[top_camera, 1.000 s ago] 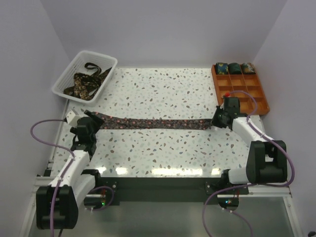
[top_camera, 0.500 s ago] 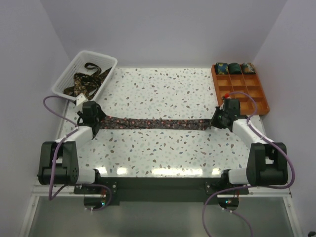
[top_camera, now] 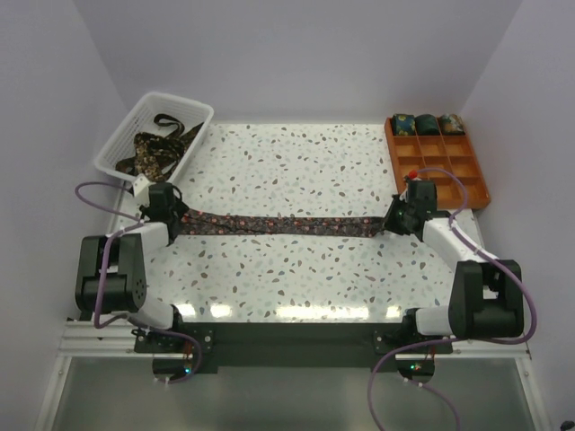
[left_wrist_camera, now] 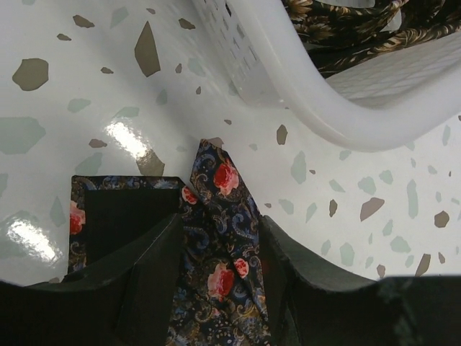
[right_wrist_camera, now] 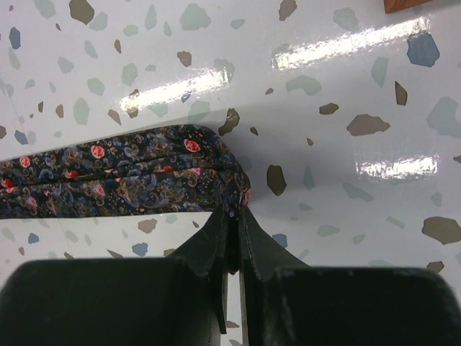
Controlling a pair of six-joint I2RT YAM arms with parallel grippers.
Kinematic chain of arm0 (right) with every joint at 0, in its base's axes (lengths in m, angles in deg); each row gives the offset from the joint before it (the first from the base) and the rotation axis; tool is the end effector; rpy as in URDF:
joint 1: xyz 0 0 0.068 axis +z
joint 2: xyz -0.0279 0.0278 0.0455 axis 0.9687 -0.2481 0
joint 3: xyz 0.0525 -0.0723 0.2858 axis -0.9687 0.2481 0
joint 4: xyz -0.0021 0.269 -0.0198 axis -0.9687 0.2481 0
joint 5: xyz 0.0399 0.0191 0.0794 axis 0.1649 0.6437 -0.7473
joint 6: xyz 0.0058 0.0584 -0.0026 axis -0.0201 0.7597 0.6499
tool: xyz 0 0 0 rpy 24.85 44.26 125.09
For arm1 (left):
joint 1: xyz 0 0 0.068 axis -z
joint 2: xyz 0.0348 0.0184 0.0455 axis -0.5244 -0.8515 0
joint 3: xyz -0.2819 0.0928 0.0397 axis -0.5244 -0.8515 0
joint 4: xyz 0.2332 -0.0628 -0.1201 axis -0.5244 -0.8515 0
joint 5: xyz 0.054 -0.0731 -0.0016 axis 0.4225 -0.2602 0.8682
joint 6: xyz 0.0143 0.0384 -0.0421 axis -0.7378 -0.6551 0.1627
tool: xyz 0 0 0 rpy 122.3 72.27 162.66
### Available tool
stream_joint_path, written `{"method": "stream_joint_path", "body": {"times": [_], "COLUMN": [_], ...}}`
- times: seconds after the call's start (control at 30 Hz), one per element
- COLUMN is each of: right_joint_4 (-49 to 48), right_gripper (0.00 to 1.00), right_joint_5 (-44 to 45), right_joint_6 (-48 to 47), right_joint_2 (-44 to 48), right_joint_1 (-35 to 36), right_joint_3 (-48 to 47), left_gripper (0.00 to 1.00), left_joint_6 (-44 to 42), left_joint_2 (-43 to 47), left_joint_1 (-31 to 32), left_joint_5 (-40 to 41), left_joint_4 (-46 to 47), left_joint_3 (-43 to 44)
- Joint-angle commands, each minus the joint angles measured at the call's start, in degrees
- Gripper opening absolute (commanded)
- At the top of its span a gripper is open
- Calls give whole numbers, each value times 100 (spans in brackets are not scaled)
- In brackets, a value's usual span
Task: Roll the ties
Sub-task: Flatten the tie
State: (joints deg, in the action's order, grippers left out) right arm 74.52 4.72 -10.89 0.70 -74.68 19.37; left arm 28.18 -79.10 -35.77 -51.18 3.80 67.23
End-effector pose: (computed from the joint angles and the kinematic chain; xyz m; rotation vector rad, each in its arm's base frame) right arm 0.2717 0.0099 0.2056 0.4201 2.4551 0.3348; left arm 0.2945 0.0357 0.1694 -1.0142 1.9369 0.0171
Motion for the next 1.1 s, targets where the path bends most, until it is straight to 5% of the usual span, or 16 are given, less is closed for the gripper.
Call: {"method": "stream_joint_path", "body": {"times": [0.0,0.5,0.8,0.93,1.07], "right_joint_4": [-134,-169,-186,-265,-213], "right_gripper": [0,0,0,0,0], "right_joint_5": [-124,-141,-124,-194,-106], "right_joint_6": [-59,-59,-59,-50,-59], "right_joint_2": [138,50,102,129,146], "right_joint_1": [-7,-7,-7,-7,-7], "right_joint_3": [-6,3,30,73,21], "left_gripper": [51,42,20,0,0], "left_joint_6": [295,594,665,551,436], "left_joint_2": [-165,-587,-649,-396,96], "left_joint_1": [-95,-263,-271,-271,-271], "left_joint_5": [36,-228,-254,-211,9], "left_joint_4": [510,633,563,414,159], "left_joint_3": [221,371,406,459,433]}}
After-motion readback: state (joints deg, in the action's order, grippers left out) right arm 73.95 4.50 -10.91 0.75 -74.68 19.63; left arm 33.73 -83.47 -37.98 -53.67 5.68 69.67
